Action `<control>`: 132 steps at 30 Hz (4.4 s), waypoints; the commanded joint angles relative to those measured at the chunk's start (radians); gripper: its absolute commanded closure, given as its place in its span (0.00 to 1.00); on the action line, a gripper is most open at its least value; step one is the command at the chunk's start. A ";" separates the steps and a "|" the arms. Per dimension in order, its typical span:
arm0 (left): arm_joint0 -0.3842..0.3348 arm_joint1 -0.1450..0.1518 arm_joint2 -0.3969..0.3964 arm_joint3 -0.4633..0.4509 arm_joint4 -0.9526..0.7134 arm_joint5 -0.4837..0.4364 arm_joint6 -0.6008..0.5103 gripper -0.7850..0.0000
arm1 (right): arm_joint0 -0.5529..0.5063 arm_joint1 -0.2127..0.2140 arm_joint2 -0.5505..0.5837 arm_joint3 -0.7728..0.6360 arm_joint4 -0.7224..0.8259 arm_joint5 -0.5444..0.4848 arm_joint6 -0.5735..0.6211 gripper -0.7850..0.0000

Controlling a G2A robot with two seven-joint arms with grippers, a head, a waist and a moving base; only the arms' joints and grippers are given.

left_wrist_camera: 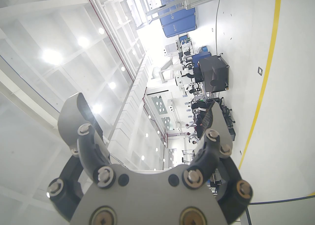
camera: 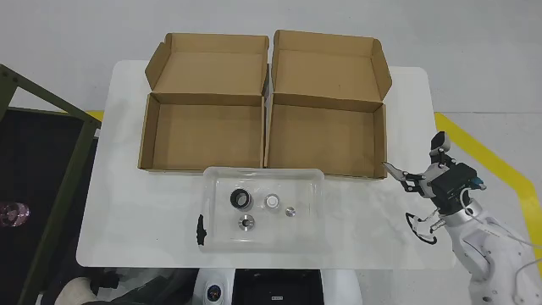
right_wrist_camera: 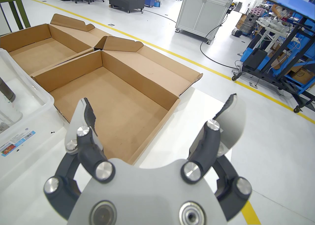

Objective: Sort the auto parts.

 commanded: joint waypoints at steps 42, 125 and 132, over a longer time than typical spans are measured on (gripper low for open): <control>0.000 0.000 0.000 0.000 0.000 0.000 0.000 0.00 | 0.132 0.028 -0.225 -0.169 0.008 -0.345 0.360 0.00; 0.000 0.000 0.000 0.000 0.000 0.000 0.000 0.00 | 0.555 0.018 -0.852 0.005 0.027 -0.372 0.631 1.00; 0.000 0.000 0.000 0.000 0.000 0.000 0.000 0.00 | 0.542 0.031 -0.794 -0.039 0.056 -0.387 0.537 1.00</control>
